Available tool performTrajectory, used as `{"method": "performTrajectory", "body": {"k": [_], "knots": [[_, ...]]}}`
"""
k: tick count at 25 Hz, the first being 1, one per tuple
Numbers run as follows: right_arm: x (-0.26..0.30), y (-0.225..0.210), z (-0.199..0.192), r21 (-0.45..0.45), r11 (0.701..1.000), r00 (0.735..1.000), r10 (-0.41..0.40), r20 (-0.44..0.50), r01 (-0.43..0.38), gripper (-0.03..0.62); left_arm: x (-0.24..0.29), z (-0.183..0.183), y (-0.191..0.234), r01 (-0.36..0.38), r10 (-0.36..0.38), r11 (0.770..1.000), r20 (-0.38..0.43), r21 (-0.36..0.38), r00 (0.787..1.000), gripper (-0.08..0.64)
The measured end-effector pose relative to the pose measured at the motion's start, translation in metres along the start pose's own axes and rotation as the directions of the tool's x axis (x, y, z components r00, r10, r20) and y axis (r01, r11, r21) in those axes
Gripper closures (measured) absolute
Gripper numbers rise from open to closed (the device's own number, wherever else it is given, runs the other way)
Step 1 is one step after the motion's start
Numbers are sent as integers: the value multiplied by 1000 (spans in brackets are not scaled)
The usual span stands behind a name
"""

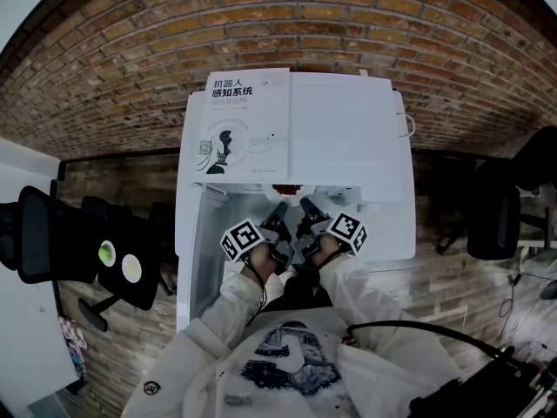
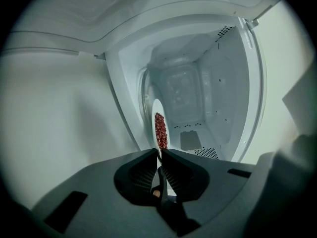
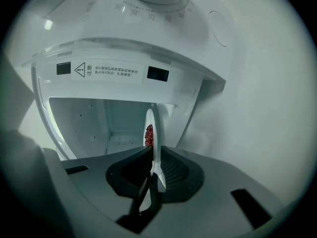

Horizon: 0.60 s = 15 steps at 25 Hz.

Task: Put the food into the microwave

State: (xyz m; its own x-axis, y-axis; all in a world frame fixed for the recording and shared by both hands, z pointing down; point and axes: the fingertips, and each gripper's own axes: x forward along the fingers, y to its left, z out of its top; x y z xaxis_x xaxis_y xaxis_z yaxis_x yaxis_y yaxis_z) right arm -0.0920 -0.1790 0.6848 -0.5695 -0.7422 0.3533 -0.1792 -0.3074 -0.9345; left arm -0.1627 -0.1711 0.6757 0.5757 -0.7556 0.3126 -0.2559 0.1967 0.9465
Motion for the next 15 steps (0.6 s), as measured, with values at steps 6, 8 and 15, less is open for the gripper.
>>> {"method": "performTrajectory", "body": {"k": [6, 8, 15], "knots": [[3, 2, -1, -3, 1000, 1000, 10, -9, -10, 558, 1, 1, 3, -6, 6, 1000, -2, -6, 1000, 526], [4, 2, -1, 2, 1000, 1000, 10, -8, -10, 565, 1, 1, 3, -5, 5, 1000, -4, -7, 1000, 526], [6, 4, 0, 16, 1000, 1000, 13, -6, -13, 568, 2, 4, 2, -4, 4, 1000, 0, 0, 1000, 526]]}}
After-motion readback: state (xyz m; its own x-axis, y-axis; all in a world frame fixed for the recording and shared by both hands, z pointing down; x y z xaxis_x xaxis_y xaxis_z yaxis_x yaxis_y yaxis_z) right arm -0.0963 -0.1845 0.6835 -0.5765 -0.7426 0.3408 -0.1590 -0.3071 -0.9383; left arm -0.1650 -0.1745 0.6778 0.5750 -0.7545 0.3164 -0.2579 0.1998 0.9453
